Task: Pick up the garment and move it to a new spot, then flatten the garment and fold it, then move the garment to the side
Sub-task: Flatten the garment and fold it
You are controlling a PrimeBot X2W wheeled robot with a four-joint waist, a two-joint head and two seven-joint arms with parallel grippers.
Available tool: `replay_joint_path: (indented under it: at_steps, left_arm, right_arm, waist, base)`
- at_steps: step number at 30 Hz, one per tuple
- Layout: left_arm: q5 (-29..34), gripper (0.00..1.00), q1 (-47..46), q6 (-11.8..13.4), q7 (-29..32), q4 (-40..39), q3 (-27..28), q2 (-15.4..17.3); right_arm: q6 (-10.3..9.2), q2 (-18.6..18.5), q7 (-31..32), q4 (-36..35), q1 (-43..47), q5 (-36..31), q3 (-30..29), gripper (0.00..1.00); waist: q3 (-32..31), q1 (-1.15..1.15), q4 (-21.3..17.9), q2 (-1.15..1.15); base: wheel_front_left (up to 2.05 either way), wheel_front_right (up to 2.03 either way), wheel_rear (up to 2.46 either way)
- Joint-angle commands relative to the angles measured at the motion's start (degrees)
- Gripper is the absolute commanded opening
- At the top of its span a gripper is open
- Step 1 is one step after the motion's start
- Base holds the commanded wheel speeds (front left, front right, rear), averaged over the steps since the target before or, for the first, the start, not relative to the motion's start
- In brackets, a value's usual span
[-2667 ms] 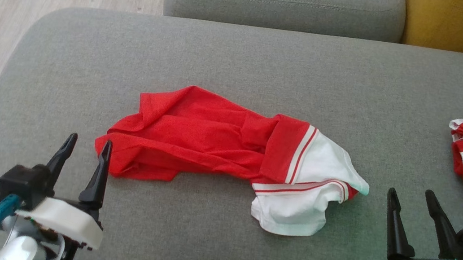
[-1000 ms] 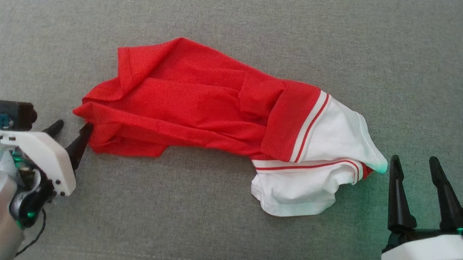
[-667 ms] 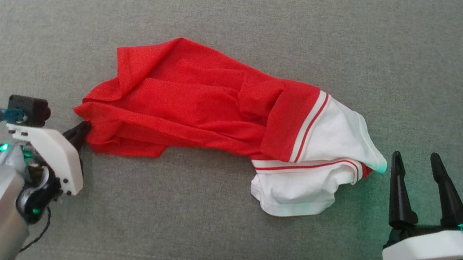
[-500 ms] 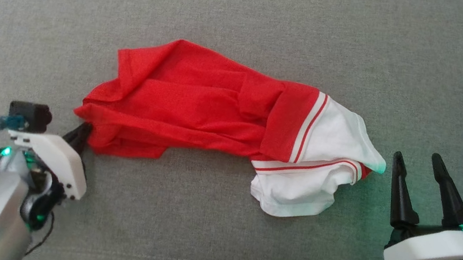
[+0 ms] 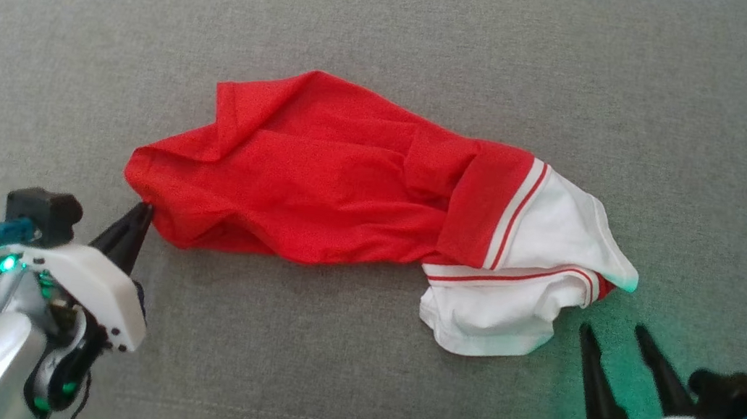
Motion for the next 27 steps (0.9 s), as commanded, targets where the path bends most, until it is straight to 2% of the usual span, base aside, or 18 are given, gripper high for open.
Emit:
replay_joint_path:
  at_steps: [1,6,16,17,18,22,27]
  left_arm:
    - [0.2,0.0,-1.1,0.9,0.3,-3.2,2.8,2.7]
    - [-0.1,0.0,-0.1,2.2,0.9,-6.5,3.1,2.9]
    - [-0.1,0.0,-0.5,2.6,0.2,-8.3,3.1,2.8]
    - [-0.1,0.0,-0.6,2.6,0.0,-8.3,3.2,2.7]
    - [-0.1,0.0,-0.7,2.6,-0.5,-8.3,3.2,2.6]
    - [0.3,0.0,-0.2,3.1,-2.8,-9.0,3.8,2.5]
    - [1.7,0.0,1.5,5.7,-5.1,-14.2,5.6,4.1]
  right_arm:
    - [0.21,-0.4,0.5,-1.1,0.3,0.5,1.6,1.0]
    - [0.21,-0.4,0.6,2.0,-0.3,1.4,3.1,1.0]
    - [0.21,-0.4,0.8,8.0,-5.2,1.9,7.9,1.0]
    - [0.21,-0.4,1.2,9.1,-5.6,1.6,8.1,0.63]
    - [0.21,-0.4,1.4,9.9,-6.0,1.9,8.4,0.0]
    - [0.21,-0.4,-1.1,8.8,-6.2,2.7,7.0,0.0]
    - [0.21,-0.4,-3.2,0.1,-5.2,2.0,3.6,0.0]
  waist:
    - [0.3,0.0,0.2,0.0]
    - [1.5,0.0,0.3,0.0]
    - [3.2,0.0,1.3,0.0]
    - [3.3,0.0,1.5,0.0]
    - [3.3,0.0,1.6,0.0]
    - [2.3,0.0,1.9,0.0]
    - [-0.3,0.0,1.4,0.0]
  base:
    - [0.0,0.0,0.0]
    - [0.0,0.0,0.0]
    - [0.0,0.0,0.0]
    - [0.0,0.0,0.0]
    - [0.0,0.0,0.0]
    - [0.0,0.0,0.0]
    - [0.0,0.0,0.0]
